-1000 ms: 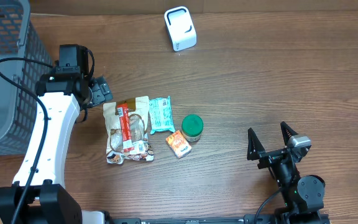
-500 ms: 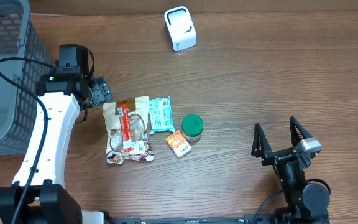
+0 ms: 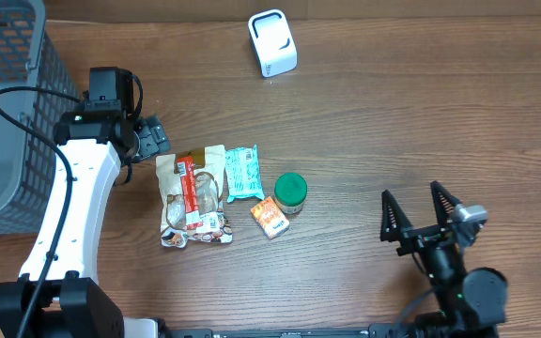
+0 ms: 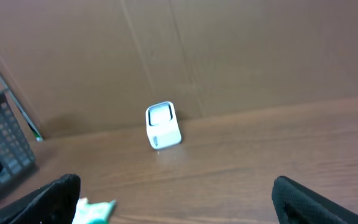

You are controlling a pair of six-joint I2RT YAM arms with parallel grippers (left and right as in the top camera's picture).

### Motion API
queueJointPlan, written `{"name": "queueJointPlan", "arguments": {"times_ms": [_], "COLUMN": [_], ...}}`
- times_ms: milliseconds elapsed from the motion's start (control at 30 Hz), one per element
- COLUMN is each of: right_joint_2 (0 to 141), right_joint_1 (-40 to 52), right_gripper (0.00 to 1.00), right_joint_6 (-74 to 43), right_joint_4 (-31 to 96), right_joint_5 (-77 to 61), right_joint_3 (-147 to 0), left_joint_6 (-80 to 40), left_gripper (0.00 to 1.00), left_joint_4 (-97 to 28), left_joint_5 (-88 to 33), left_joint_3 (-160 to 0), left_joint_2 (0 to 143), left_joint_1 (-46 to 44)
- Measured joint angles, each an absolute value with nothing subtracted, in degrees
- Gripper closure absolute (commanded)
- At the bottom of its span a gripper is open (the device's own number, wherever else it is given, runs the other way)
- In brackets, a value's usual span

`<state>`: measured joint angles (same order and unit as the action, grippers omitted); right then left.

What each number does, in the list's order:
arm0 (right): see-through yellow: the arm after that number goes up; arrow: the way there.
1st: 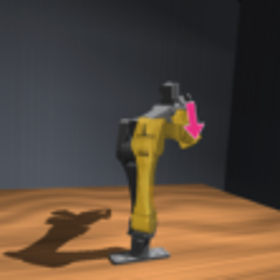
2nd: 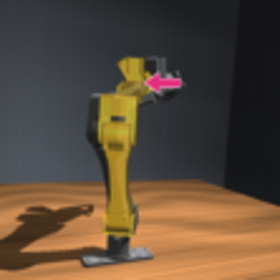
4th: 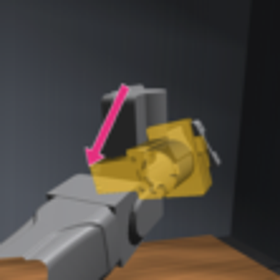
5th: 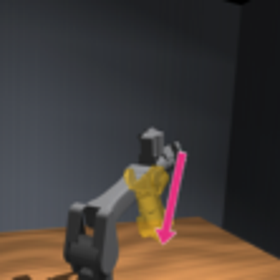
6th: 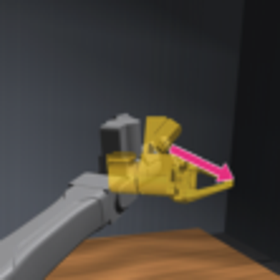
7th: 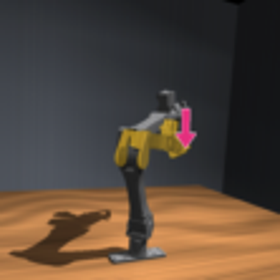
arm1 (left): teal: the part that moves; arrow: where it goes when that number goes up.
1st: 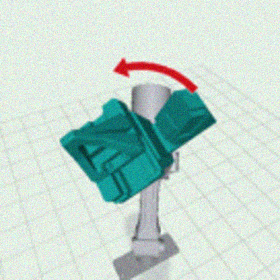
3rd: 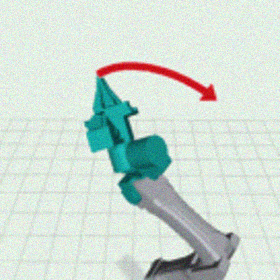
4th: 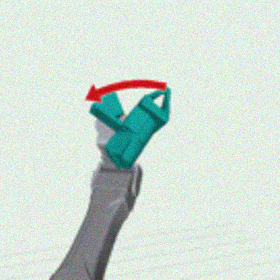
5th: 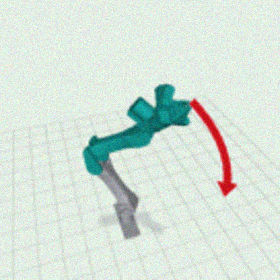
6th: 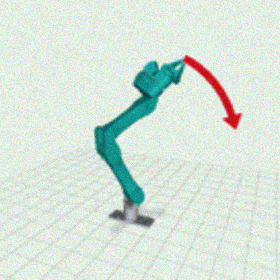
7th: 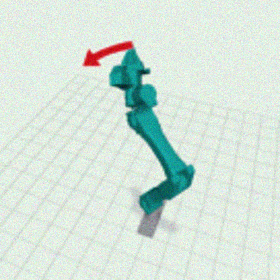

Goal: Scan the item barcode
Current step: 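Reach the right gripper toward the green-lidded jar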

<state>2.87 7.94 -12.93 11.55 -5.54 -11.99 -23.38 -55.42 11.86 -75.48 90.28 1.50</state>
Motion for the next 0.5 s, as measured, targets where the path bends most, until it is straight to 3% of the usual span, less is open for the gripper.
{"name": "queueJointPlan", "arguments": {"times_ms": [300, 500], "right_joint_2": [24.9, 46.9], "right_joint_1": [7.9, 7.9], "right_gripper": [0.00, 0.00], "right_joint_6": [-14.4, -14.9], "right_joint_4": [36.1, 64.0], "right_joint_5": [-4.5, -4.5], "right_joint_3": [-52.2, -81.8], "left_joint_6": [-23.4, -23.4], "left_gripper": [0.00, 0.00], "left_joint_4": [-55.6, -55.5], "left_joint_5": [11.9, 11.9], "left_joint_3": [-75.6, -75.8], "left_joint_2": [90.3, 90.3], "left_joint_1": [1.5, 1.5]}}
